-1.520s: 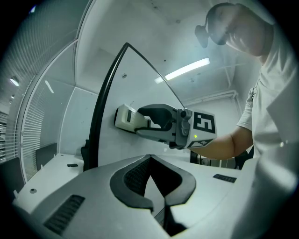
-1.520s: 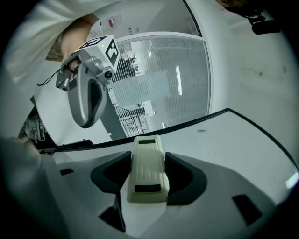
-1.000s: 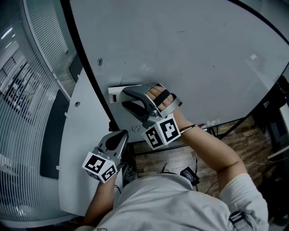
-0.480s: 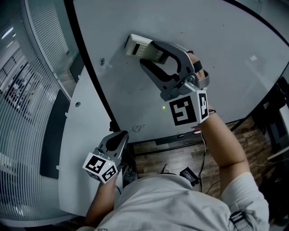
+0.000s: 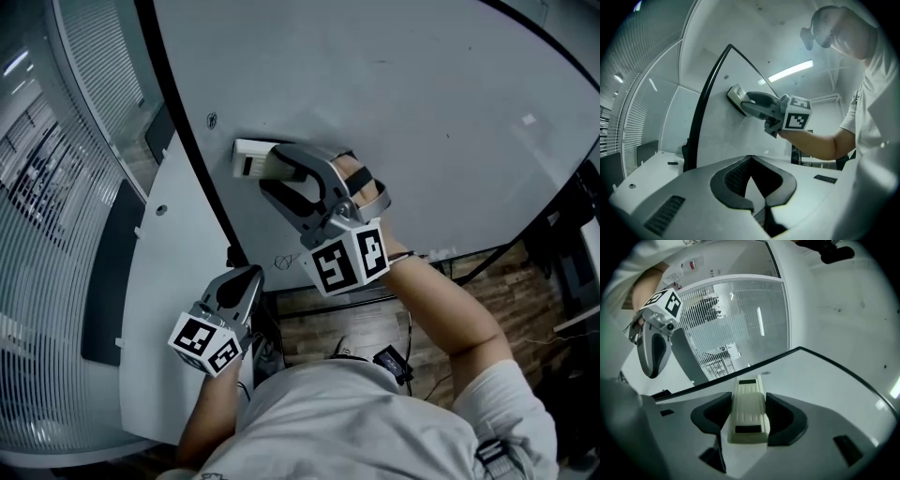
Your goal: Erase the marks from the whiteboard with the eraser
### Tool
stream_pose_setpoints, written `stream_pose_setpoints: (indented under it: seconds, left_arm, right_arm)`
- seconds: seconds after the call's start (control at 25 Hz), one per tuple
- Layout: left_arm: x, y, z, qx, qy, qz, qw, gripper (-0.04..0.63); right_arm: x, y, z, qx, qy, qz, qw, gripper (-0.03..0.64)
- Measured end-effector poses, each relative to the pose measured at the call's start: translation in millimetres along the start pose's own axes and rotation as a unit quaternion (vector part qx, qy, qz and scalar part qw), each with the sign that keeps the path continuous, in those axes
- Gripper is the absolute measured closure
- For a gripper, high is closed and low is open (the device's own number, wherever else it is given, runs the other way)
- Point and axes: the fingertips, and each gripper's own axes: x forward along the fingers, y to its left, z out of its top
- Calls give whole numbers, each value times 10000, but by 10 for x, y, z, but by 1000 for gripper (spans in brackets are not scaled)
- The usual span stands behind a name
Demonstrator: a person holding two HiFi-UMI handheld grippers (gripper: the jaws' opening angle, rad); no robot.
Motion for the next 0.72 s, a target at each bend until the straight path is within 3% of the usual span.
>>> stream_pose_setpoints:
  seconds: [0.4, 0.56, 0.72]
  left_arm:
    - [-14, -3, -1, -85, 28, 82, 9999, 589]
    - [-2, 1, 0, -78, 34, 92, 9999, 589]
    - [20, 1, 4, -63, 35, 79, 9999, 589]
  right_arm:
    - [-1, 1140, -304, -26, 216, 1065, 9941, 381]
    - [-9, 1098, -308, 10, 221, 1155, 9931, 380]
    - [-56, 751, -273, -106, 161, 866, 9961, 380]
